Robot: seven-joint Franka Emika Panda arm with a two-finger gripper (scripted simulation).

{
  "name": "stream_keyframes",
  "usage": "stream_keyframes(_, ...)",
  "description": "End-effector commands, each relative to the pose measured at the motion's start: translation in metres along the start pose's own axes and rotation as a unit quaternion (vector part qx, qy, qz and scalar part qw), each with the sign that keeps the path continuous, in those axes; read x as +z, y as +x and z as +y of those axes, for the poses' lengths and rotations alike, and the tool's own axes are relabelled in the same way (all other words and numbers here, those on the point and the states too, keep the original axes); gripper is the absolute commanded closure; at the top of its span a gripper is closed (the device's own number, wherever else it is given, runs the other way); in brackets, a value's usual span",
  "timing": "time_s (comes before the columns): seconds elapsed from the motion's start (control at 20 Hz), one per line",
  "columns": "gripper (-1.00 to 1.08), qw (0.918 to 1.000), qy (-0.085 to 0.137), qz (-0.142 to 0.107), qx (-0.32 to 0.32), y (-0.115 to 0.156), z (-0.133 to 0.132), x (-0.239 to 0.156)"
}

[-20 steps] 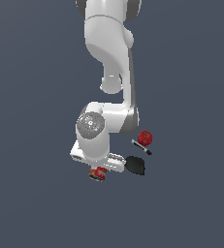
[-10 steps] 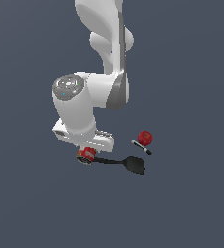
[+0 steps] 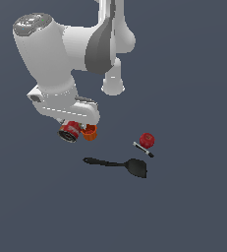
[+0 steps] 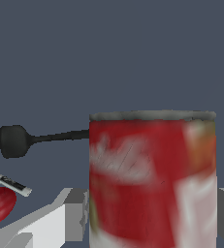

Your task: Pick up a designated object from a clutter of objects.

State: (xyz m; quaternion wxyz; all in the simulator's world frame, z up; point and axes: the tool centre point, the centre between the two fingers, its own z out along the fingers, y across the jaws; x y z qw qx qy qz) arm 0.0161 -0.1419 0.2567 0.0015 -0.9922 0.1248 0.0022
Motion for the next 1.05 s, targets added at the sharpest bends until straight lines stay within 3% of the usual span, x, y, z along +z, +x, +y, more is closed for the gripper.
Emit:
stream_keyframes(0.0, 1.08, 1.0000, 0.000, 0.002, 0.000, -0.009, 0.016, -0.027)
stream_keyframes(0.5, 1.08, 1.0000, 0.000, 0.002, 0.000, -0.037, 0.066, -0.105)
stream_keyframes(1.0, 1.08, 1.0000, -0.001, 0.002, 0.000, -0.044, 0.083, -0.131)
